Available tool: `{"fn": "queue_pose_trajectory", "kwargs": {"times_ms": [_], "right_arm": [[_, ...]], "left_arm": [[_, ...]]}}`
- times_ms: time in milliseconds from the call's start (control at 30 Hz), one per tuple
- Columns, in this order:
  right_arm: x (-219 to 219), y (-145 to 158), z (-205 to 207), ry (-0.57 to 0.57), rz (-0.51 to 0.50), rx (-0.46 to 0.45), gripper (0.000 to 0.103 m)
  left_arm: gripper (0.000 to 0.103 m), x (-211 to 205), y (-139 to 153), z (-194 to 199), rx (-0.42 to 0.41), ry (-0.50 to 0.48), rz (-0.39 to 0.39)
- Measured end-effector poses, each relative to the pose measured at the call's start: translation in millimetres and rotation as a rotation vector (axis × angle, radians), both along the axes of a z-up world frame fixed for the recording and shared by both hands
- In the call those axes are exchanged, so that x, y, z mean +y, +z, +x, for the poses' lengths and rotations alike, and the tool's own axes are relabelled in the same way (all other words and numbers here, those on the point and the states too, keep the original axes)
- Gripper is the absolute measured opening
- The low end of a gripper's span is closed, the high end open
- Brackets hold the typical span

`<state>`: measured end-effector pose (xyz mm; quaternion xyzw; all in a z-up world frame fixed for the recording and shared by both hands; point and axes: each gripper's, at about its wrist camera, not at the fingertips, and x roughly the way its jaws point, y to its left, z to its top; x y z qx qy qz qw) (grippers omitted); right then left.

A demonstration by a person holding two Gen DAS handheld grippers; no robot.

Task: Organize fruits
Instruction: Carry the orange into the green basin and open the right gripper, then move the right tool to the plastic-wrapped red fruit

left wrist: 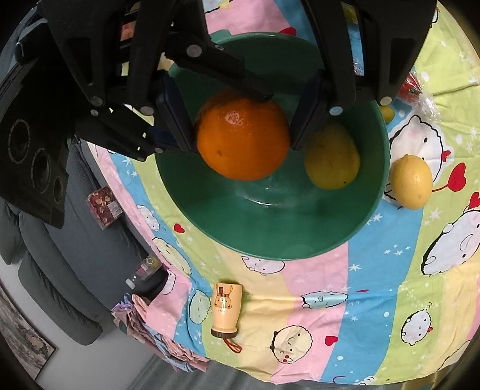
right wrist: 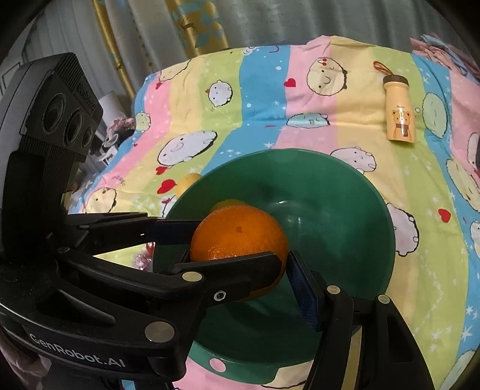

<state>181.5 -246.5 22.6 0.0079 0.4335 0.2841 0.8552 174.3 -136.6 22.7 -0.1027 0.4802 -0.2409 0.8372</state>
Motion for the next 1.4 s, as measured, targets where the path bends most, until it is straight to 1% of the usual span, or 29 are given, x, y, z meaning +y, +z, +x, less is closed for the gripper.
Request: {"fn": "queue_pose_trajectory", "kwargs": {"times_ms": [100,167,267,367,467,500,533,633,700,833,967,1067,1167,1267,1400], "right_arm": [[2,-4,1,0.003,-0.014,0.013,0.067],[5,-5,0,0.007,-0.04,0.013,0.067],[9,-8,-1,0.014,-0.075,0.008,0.067],[11,-8,-2,0.016,-0.089,0.007,0.067],[8,-5,-2,0.004,-0.081,-0.003,0.067],[7,-2,-3,0.001,-0.076,-0.009,0.067],[5,0,-4,-0.003,-0.07,-0.015,0.067],[0,3,-5,-0.022,-0.074,-0.023,0.068],[-2,5,-5,-0.028,-0.062,-0.026,0.068],[-11,16,-9,-0.035,0.011,-0.047,0.068],[-18,29,-17,-0.047,0.077,-0.077,0.07],[-20,36,-22,-0.048,0.108,-0.097,0.07],[-16,42,-30,-0.032,0.128,-0.121,0.07],[-11,48,-41,-0.003,0.139,-0.146,0.07],[3,56,-57,0.067,0.15,-0.185,0.07]], "left_arm": [[0.066,2,-5,3,0.027,0.0,-0.002],[0.066,3,-9,4,0.046,0.003,-0.004],[0.066,2,-11,5,0.052,0.005,0.014],[0.066,2,-12,7,0.061,0.011,0.018],[0.066,3,-10,8,0.041,0.023,0.038],[0.068,5,-8,8,0.038,0.03,0.033],[0.072,7,-6,8,0.033,0.033,0.023],[0.074,13,3,6,0.005,0.043,0.013],[0.074,18,9,2,-0.017,0.058,0.012],[0.079,33,23,-7,-0.067,0.096,0.022],[0.085,56,37,-23,-0.122,0.16,0.068],[0.088,78,42,-35,-0.147,0.213,0.072],[0.089,95,44,-47,-0.16,0.268,0.093],[0.09,112,41,-62,-0.168,0.321,0.133],[0.09,133,30,-84,-0.174,0.371,0.161]]}}
